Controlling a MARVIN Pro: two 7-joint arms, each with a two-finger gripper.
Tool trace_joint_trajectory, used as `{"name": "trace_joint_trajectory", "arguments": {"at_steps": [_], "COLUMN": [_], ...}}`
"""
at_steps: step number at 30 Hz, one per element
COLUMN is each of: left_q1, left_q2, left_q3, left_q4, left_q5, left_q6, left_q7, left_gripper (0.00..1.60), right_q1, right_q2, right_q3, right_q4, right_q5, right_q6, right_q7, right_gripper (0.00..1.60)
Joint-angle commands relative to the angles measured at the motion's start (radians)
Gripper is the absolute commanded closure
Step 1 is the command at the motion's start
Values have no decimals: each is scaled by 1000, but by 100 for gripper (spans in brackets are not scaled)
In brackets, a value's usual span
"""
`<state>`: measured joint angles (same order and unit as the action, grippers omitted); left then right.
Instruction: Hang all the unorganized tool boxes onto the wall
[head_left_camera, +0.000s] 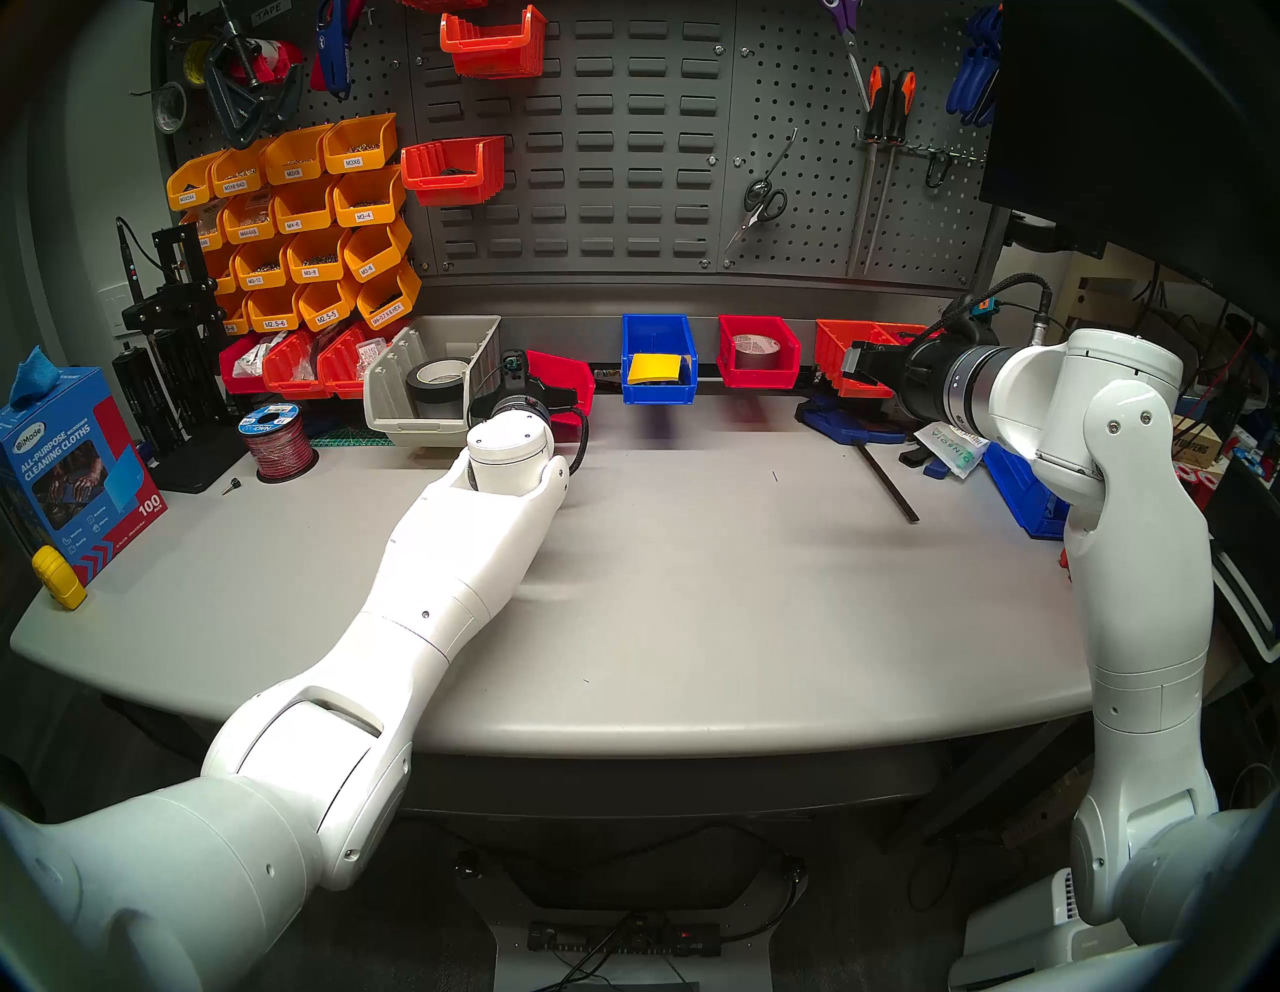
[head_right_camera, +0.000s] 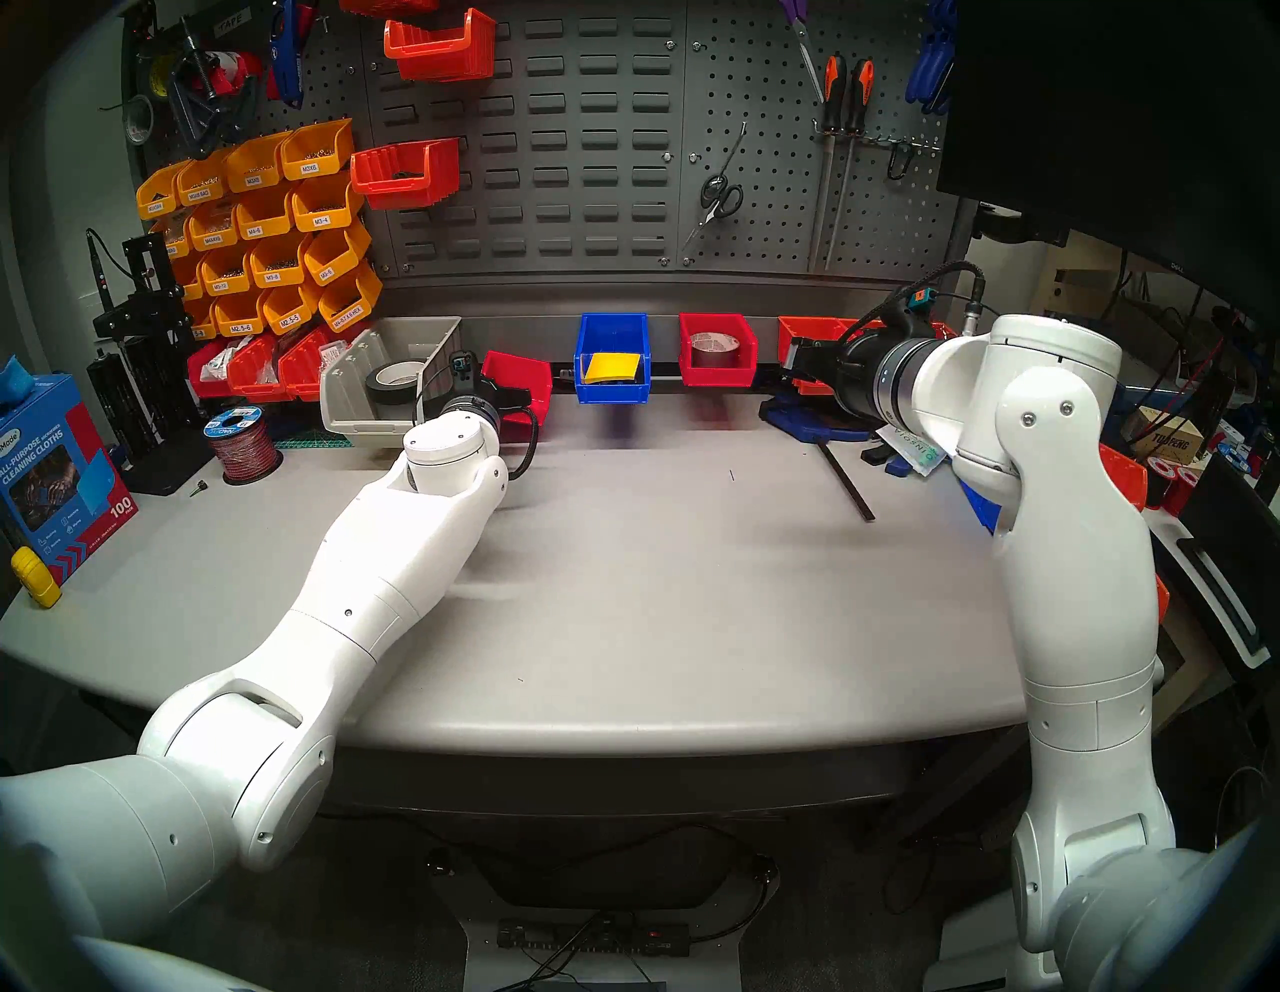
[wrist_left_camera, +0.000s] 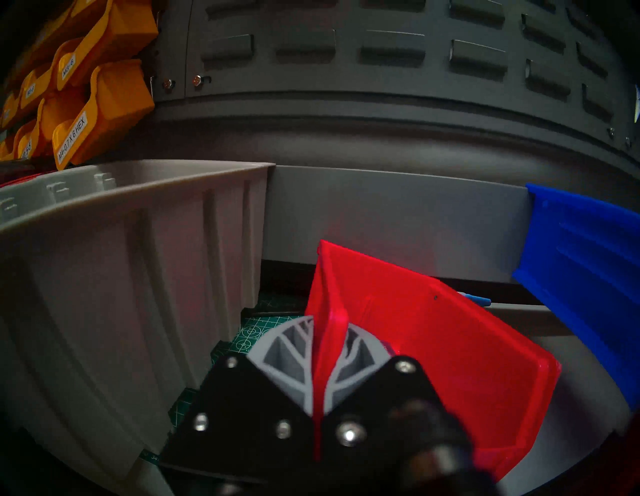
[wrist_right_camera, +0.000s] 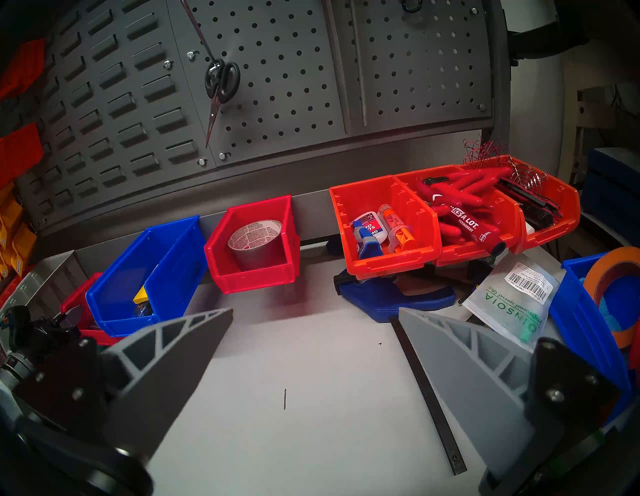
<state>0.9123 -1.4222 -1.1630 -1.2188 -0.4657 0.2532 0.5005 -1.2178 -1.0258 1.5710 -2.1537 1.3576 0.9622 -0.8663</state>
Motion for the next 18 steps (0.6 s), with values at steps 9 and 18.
{"name": "trace_joint_trajectory", "arguments": {"at_steps": [9, 18], "left_q1": [56, 64], "left_q2": [24, 33], "left_q3": [-39, -43], "left_q4": [-221, -271], "left_q5": [-33, -54], "left_q6": [43, 82], "left_q7": [45, 51], "left_gripper": [160, 160], "right_q1": [10, 11], "right_q2": [-5, -10], "right_q3": [-1, 0], "right_q4": [-9, -9], "right_q5": [4, 7], "right_q6": [-2, -2], "right_q7": [-96, -102], "right_gripper": [0, 0]}}
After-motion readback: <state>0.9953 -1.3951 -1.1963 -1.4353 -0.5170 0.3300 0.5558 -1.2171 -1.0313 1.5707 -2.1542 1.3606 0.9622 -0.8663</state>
